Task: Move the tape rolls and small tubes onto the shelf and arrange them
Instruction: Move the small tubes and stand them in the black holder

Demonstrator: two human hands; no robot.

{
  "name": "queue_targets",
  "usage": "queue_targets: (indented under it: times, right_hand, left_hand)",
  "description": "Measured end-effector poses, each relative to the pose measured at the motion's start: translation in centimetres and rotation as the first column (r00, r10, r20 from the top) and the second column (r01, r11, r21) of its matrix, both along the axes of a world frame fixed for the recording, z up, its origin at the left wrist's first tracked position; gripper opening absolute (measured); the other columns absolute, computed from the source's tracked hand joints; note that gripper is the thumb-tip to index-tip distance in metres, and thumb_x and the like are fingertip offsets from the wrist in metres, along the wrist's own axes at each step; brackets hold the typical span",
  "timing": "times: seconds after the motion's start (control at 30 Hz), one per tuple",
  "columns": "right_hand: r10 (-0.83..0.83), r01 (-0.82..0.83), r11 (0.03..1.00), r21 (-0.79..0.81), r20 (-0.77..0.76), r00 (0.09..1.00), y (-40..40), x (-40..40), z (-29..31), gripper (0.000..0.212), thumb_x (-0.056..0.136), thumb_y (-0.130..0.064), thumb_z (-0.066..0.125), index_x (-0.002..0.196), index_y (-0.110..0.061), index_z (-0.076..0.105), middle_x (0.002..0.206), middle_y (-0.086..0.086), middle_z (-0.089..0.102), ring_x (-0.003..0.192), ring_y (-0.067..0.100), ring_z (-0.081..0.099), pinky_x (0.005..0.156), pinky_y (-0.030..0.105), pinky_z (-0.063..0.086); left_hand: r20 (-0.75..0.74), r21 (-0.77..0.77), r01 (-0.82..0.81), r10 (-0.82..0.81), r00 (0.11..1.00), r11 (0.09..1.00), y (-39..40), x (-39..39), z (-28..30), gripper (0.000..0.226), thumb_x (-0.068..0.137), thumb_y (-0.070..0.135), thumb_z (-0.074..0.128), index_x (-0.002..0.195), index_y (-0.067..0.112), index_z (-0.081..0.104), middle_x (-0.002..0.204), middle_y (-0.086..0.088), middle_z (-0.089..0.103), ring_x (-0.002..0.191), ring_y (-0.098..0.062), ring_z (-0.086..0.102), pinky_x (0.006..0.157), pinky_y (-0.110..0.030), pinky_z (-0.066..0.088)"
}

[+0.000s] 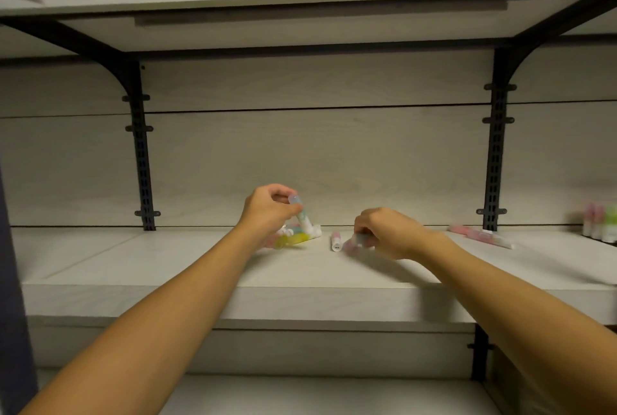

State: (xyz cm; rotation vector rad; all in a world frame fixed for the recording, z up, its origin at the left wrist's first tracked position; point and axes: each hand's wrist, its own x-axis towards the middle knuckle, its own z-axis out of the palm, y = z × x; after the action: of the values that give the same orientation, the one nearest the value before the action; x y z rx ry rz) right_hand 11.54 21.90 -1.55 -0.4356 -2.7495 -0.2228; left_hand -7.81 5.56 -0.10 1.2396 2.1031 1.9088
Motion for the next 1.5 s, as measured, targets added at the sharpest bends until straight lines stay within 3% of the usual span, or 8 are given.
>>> queue_targets:
  times: [0.13, 0.23, 0.37, 0.5, 0.8, 1.07, 1.27, 1.5]
  right_hand:
    - [-0.074, 0.076, 0.997, 0.011, -0.134, 0.988, -1.0, 2.3, 1.4, 0.019, 0.083, -0.002, 0.063, 0.095, -0.017, 0.063, 0.092, -0.009, 0.053, 0.087, 0.022, 0.057, 0.073, 0.041, 0.053]
    - [-0.142, 0.153, 0.987, 0.037, -0.219, 0.965, -2.2, 4.7, 1.8, 0.019, 0.086, -0.007, 0.065, 0.102, -0.017, 0.063, 0.099, -0.006, 0.056, 0.090, 0.023, 0.057, 0.075, 0.041, 0.053]
    - [-0.254, 0.281, 0.959, 0.050, -0.293, 0.922, -4.5, 9.0, 1.1, 0.019, 0.089, -0.012, 0.062, 0.107, -0.018, 0.059, 0.105, -0.005, 0.057, 0.089, 0.019, 0.056, 0.071, 0.035, 0.052]
    - [-0.396, 0.426, 0.904, 0.029, -0.315, 0.863, -6.8, 13.6, 0.3, 0.021, 0.087, -0.011, 0.058, 0.107, -0.019, 0.057, 0.103, -0.005, 0.055, 0.087, 0.017, 0.055, 0.072, 0.038, 0.055]
    - [-0.639, 0.665, 0.744, -0.064, -0.354, 0.682, -9.9, 24.6, -0.1, 0.032, 0.086, -0.007, 0.070, 0.113, -0.018, 0.057, 0.107, -0.005, 0.053, 0.097, 0.017, 0.054, 0.080, 0.024, 0.048]
    - [-0.730, 0.748, 0.650, -0.133, -0.384, 0.566, -9.7, 34.2, -0.6, 0.021, 0.089, -0.010, 0.070, 0.104, -0.018, 0.058, 0.106, -0.001, 0.058, 0.092, 0.017, 0.054, 0.077, 0.025, 0.047]
    - [-0.746, 0.753, 0.636, -0.169, -0.384, 0.544, -7.0, 40.8, -0.7, 0.023, 0.089, -0.013, 0.070, 0.109, -0.016, 0.059, 0.111, 0.001, 0.060, 0.095, 0.017, 0.052, 0.082, 0.028, 0.050]
    - [-0.733, 0.741, 0.651, -0.164, -0.388, 0.559, -2.1, 48.1, -0.2, 0.020, 0.090, -0.015, 0.069, 0.107, -0.016, 0.060, 0.107, 0.000, 0.060, 0.093, 0.017, 0.054, 0.082, 0.027, 0.050]
  left_hand:
    - [-0.067, 0.000, 0.044, -0.043, 0.997, 0.999, 0.0, 1.2, 0.1, 0.017, 0.082, 0.010, 0.077, 0.094, 0.021, 0.073, 0.092, 0.002, 0.071, 0.078, -0.013, 0.066, 0.055, -0.016, 0.051]
    - [-0.201, -0.024, 0.086, -0.089, 0.976, 0.996, 0.9, 2.4, -0.2, 0.011, 0.084, 0.018, 0.073, 0.093, 0.024, 0.073, 0.087, 0.005, 0.072, 0.077, -0.011, 0.068, 0.065, -0.023, 0.057]
    - [-0.373, -0.064, 0.175, -0.186, 0.909, 0.982, 2.3, 5.6, -0.9, 0.018, 0.083, 0.013, 0.071, 0.098, 0.023, 0.075, 0.085, 0.007, 0.072, 0.071, -0.005, 0.066, 0.063, -0.011, 0.045]
    - [-0.474, -0.010, 0.267, -0.239, 0.847, 0.964, 3.1, 9.5, -1.4, 0.020, 0.085, 0.014, 0.069, 0.104, 0.017, 0.076, 0.095, 0.004, 0.071, 0.076, -0.010, 0.067, 0.074, -0.019, 0.052]
    - [-0.542, -0.074, 0.463, -0.425, 0.725, 0.883, 5.0, 17.7, -2.1, 0.030, 0.087, 0.014, 0.071, 0.118, 0.014, 0.071, 0.107, 0.000, 0.066, 0.091, -0.015, 0.065, 0.085, -0.029, 0.056]
    - [-0.566, -0.133, 0.571, -0.535, 0.627, 0.810, 7.2, 27.4, -2.8, 0.037, 0.089, 0.017, 0.071, 0.126, 0.021, 0.067, 0.109, 0.007, 0.059, 0.092, -0.009, 0.059, 0.076, -0.012, 0.046]
    - [-0.546, -0.141, 0.606, -0.573, 0.612, 0.782, 9.5, 34.3, -3.1, 0.040, 0.089, 0.016, 0.072, 0.128, 0.021, 0.064, 0.114, 0.005, 0.059, 0.096, -0.013, 0.060, 0.072, -0.014, 0.048]
    - [-0.567, -0.132, 0.600, -0.556, 0.608, 0.789, 13.7, 41.5, -2.5, 0.040, 0.089, 0.020, 0.072, 0.129, 0.021, 0.063, 0.119, 0.004, 0.060, 0.103, -0.014, 0.058, 0.087, -0.024, 0.053]
